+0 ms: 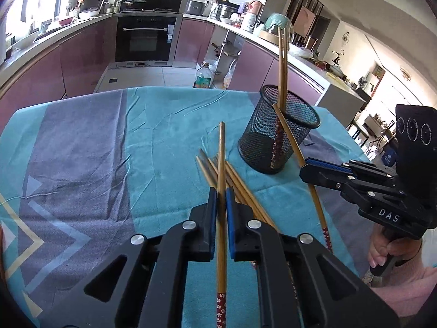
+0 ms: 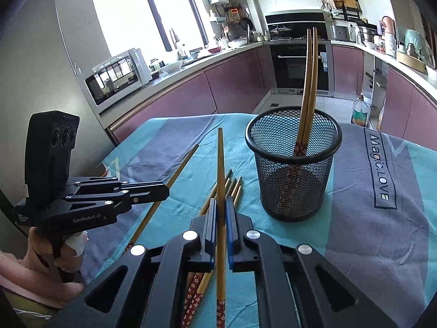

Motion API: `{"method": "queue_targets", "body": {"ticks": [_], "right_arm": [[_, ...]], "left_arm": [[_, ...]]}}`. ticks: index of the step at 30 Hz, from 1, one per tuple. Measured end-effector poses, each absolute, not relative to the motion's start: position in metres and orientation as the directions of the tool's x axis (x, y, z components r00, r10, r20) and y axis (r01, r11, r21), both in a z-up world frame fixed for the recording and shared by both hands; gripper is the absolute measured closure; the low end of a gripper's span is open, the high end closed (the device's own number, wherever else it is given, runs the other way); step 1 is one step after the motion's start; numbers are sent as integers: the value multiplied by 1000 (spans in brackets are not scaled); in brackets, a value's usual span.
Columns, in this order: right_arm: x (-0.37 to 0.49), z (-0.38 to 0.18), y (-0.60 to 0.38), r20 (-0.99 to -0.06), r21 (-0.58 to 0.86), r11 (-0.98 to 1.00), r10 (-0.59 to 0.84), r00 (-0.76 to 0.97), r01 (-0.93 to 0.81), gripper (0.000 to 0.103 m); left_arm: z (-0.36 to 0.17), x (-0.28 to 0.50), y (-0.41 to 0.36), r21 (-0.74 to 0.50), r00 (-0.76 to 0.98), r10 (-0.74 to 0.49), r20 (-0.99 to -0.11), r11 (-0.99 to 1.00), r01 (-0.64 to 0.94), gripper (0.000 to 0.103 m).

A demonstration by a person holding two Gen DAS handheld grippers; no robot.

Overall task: Organize utensils
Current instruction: 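Raise the left tool's chopstick upright into the mesh cup while the right tool inserts its own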

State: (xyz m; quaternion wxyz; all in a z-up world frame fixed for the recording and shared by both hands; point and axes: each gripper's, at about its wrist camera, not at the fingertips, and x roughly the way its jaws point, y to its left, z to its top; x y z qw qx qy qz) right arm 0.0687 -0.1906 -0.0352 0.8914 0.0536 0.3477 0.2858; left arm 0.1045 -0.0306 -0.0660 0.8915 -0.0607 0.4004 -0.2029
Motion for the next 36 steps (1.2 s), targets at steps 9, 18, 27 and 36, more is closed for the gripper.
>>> {"method": "queue_targets", "body": {"ticks": [9,18,27,36], "right_arm": [[58,-12,-207,-504,317,816,576,643,-483,98],[54,8,-217,-440,318,812,584,682,-490,98],[51,26,-225,-391,301,818,574,720,-489,98],[54,43,-232,-353,267,833,553,755,-485,98]], "left_arm": [[-23,89,-27,-317,640,-491,-591,871,375,96],[12,76,-28,-326,671,-536,-512,844,425,96],[44,73,-33,-319,700,-559,-444,829,460,96],[61,82,-49,-308,702,-573,-423,819,484,96]]}}
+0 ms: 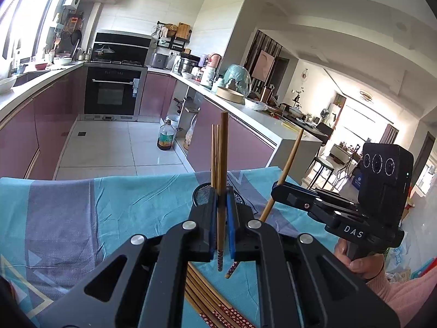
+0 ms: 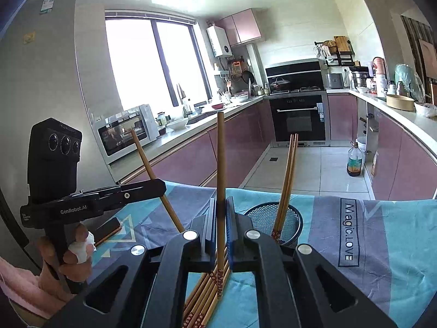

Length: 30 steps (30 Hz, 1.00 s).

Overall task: Organize utensils
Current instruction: 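Raise the left tool's chopstick upright into the mesh cup while the right tool inserts its own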

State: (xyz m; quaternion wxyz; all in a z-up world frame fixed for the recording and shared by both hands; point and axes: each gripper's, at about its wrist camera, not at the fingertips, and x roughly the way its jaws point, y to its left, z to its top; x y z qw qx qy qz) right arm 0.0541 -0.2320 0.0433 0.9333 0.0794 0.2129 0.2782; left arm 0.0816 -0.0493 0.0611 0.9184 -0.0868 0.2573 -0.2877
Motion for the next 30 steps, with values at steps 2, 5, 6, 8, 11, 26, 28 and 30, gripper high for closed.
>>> {"method": "queue_targets", "body": {"ticks": [2,5,6,8,11,26,28,30], "right_arm": [[55,48,-235,-342,256,837,546,765,-483,98],[56,56,-240,-326,238,846,533,781,-477,98],[57,59,-241,-320,233,849,528,787,-475,98],[59,64,-243,-309,224,852,523,794,-473,98],[61,72,-246,-292,207,857,515,806,-473,98],[80,94,-249,-239,165,865,502,831,-474,98],[82,93,-248,-239,160,866,499,833,-473,98],[86,93,-248,-242,158,868,496,834,-471,98]], "left_arm": [[65,84,-51,-303,704,-576,-415,818,489,96],[73,88,-54,-290,713,-574,-404,819,495,96],[76,89,-56,-287,715,-574,-398,819,498,96],[83,91,-59,-281,719,-576,-388,817,504,96],[93,94,-65,-262,726,-577,-374,817,514,96],[126,102,-85,-199,759,-560,-332,828,524,96],[128,106,-87,-192,766,-552,-328,833,518,96],[125,109,-90,-190,769,-548,-330,836,514,96]]}}
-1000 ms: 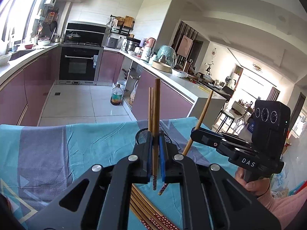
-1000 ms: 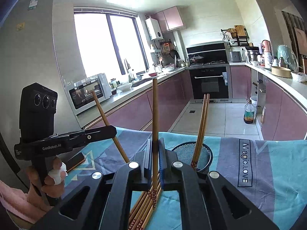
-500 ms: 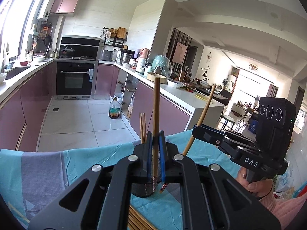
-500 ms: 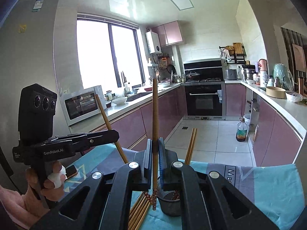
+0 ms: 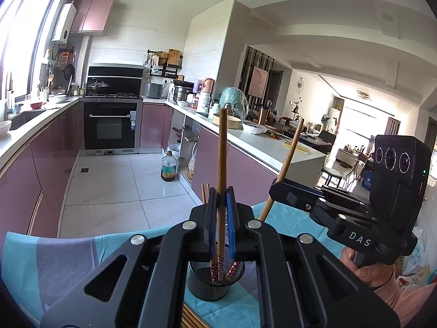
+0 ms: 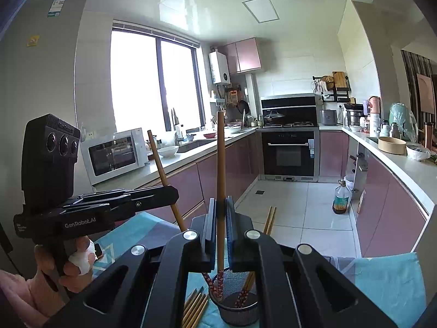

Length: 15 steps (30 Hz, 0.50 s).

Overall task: Organize utensils
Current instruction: 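Raise the left tool's chopstick upright into the mesh cup while the right tool inserts its own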

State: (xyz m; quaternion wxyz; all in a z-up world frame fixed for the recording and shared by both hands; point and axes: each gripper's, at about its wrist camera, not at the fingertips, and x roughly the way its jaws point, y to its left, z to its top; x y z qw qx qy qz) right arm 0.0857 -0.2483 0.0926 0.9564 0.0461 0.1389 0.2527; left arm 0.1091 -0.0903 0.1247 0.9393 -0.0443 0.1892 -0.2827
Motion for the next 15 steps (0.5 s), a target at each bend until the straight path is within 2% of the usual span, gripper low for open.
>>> {"method": "queue_targets", "body": {"ticks": [9,15], "right_arm": [[99,78,-247,-283,156,884,467,838,-441,98],[115,60,-245,-350,174,890,456,818,-421,98]], "left_arm": [[109,134,-98,-182,763,-515,-390,856,484,96],[91,145,-104,-183,738,-501,-453,862,473,96]]}}
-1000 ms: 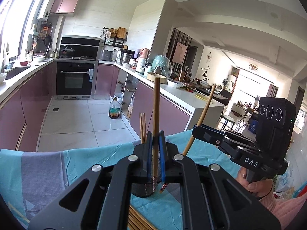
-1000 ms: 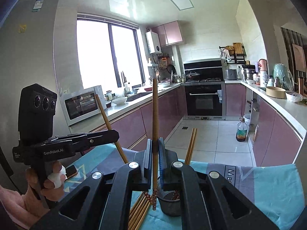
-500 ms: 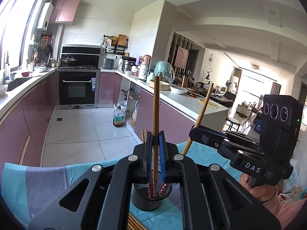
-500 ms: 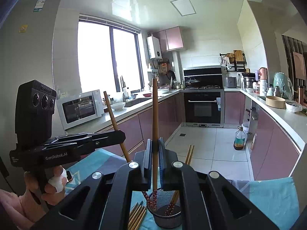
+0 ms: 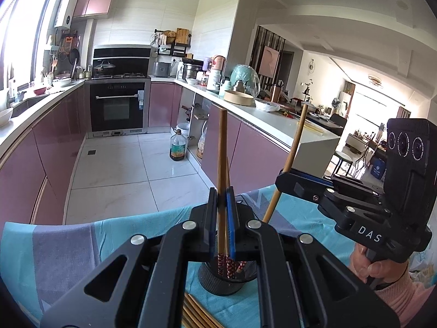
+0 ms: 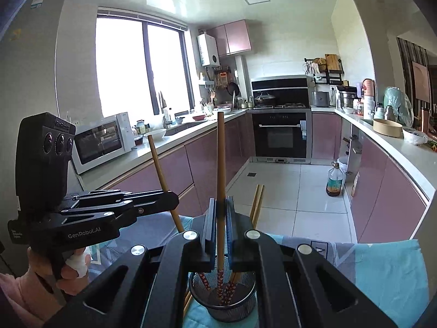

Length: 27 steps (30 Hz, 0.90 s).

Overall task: Organize utensils
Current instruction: 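Raise the left tool's chopstick upright into the mesh cup while the right tool inserts its own, then open both tools to drop the chopsticks into the cup and pull back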

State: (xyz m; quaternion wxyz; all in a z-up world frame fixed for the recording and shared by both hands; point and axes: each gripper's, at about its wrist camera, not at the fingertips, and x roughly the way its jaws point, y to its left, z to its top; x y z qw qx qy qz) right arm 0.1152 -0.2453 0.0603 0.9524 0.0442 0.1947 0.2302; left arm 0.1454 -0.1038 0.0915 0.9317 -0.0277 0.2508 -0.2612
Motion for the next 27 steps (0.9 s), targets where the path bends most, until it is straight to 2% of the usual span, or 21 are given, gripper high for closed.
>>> {"method": "queue_targets", "body": {"ticks": [11,27], "right_arm": [[142,25,-241,-510,223,894,446,735,-388,98],[162,12,-242,-549,267,903,429,717,-336,95]], "left_arm": [[61,167,-109,-169,672,-491,-554,857,487,96],[37,211,-112,-185,647,-457,-611,877,444,95]]}}
